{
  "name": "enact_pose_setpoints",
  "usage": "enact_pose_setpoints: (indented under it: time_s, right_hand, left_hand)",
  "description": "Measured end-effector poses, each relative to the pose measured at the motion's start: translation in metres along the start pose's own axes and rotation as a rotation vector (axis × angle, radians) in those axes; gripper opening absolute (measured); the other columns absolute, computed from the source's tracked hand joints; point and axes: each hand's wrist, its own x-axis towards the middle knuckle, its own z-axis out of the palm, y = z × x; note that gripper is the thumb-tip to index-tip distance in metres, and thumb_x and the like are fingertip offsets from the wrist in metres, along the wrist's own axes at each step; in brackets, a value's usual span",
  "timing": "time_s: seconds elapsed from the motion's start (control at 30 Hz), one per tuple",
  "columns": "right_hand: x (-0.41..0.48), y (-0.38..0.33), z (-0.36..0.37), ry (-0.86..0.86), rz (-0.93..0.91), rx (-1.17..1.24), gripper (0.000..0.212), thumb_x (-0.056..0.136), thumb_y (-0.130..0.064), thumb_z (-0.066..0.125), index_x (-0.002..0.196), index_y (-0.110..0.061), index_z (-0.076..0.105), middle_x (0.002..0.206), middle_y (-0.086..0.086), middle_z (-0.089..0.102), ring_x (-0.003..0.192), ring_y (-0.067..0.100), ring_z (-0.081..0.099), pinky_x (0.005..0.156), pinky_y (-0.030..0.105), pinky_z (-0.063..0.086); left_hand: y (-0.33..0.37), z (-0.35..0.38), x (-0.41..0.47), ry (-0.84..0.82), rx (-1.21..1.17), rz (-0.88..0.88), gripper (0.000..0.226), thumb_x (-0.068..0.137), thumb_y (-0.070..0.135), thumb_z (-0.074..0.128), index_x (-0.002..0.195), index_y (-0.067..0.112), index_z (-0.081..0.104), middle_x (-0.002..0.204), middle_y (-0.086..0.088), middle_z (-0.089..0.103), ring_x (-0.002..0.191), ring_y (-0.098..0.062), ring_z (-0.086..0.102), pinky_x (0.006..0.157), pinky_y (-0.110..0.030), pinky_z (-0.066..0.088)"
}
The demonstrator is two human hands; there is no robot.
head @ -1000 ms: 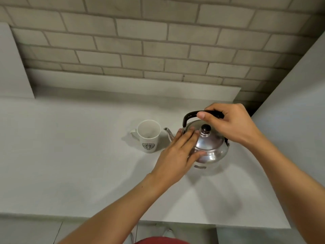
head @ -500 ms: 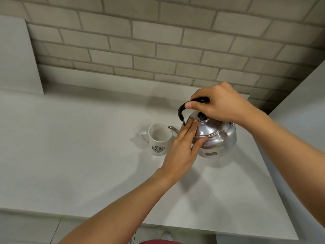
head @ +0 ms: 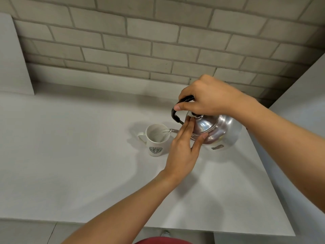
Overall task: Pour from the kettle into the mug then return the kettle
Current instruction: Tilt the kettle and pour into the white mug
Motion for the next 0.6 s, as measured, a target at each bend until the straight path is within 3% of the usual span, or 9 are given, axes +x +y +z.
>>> enact_pose_setpoints:
  time_s: [0.17,0.33,0.6]
  right_hand:
    - [0.0016,-0.0058,-0.0031,-0.028,-0.019,-0.070,0.040,0.091,-0.065,0.061,0.100,-0.030,0.079,0.074,-0.004,0.068,0.076,0.025,0.063,0.064,0.043,0.056]
    - [0.0031,-0.0075,-0.0059,-0.034,-0.022,-0.105,0.042,0.091,-0.066,0.058,0.103,-0.031,0.078,0.080,-0.001,0.072,0.082,0.027,0.065,0.065,0.041,0.057]
    - [0.0075,-0.0101,-0.0082,-0.043,-0.033,-0.163,0.040,0.092,-0.065,0.059,0.102,-0.030,0.077,0.085,0.001,0.072,0.084,0.030,0.066,0.057,0.032,0.047]
  left_hand:
    - [0.0021,0.0051,0.0003,0.051,-0.060,0.028,0.059,0.106,0.035,0.059,0.158,0.015,0.040,0.162,0.001,0.046,0.149,-0.007,0.041,0.117,-0.014,0.032]
    - [0.0047,0.0059,0.0008,0.066,-0.097,0.039,0.058,0.106,0.033,0.060,0.158,0.016,0.040,0.159,0.004,0.049,0.145,-0.004,0.045,0.115,-0.019,0.038]
    - [0.0071,0.0079,0.0006,0.088,-0.141,0.015,0.059,0.105,0.031,0.061,0.158,0.015,0.041,0.156,0.003,0.052,0.142,-0.011,0.051,0.111,-0.040,0.046]
